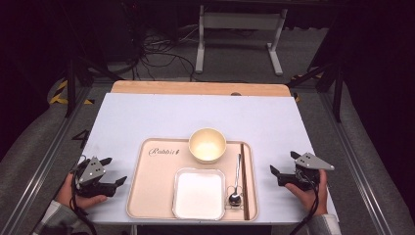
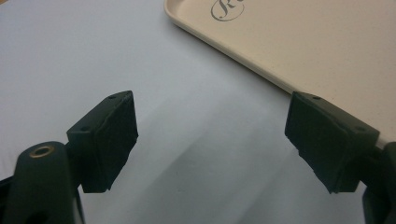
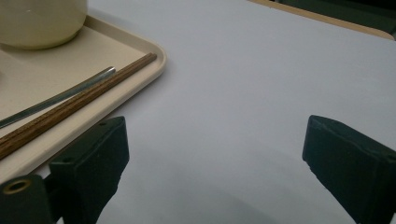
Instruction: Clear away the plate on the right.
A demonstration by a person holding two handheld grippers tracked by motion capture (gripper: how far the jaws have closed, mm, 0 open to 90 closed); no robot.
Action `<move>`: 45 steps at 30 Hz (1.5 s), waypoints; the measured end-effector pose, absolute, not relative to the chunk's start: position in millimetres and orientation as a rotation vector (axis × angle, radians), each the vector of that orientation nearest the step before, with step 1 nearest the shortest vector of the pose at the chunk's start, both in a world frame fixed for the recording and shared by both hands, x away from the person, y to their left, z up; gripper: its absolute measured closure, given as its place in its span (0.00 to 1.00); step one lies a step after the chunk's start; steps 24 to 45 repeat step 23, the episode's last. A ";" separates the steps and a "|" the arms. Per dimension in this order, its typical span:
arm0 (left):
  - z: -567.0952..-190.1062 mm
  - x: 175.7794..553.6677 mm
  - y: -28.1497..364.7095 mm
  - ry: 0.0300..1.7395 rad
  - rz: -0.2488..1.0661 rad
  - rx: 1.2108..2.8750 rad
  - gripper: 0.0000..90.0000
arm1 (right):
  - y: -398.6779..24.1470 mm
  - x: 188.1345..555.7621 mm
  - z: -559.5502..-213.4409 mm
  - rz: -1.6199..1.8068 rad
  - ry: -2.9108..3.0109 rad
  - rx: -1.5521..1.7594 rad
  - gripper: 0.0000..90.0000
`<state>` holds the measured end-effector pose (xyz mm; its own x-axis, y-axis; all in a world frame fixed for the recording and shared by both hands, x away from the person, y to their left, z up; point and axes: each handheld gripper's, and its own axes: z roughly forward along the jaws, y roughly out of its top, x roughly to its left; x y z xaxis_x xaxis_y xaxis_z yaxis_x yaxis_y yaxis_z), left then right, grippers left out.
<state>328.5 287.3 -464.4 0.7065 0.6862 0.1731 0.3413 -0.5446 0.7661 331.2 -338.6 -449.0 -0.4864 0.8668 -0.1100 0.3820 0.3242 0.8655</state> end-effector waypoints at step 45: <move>-464.8 331.2 288.0 0.796 0.602 2.169 0.20 | -339.2 331.9 -447.7 1.107 2.013 1.090 0.10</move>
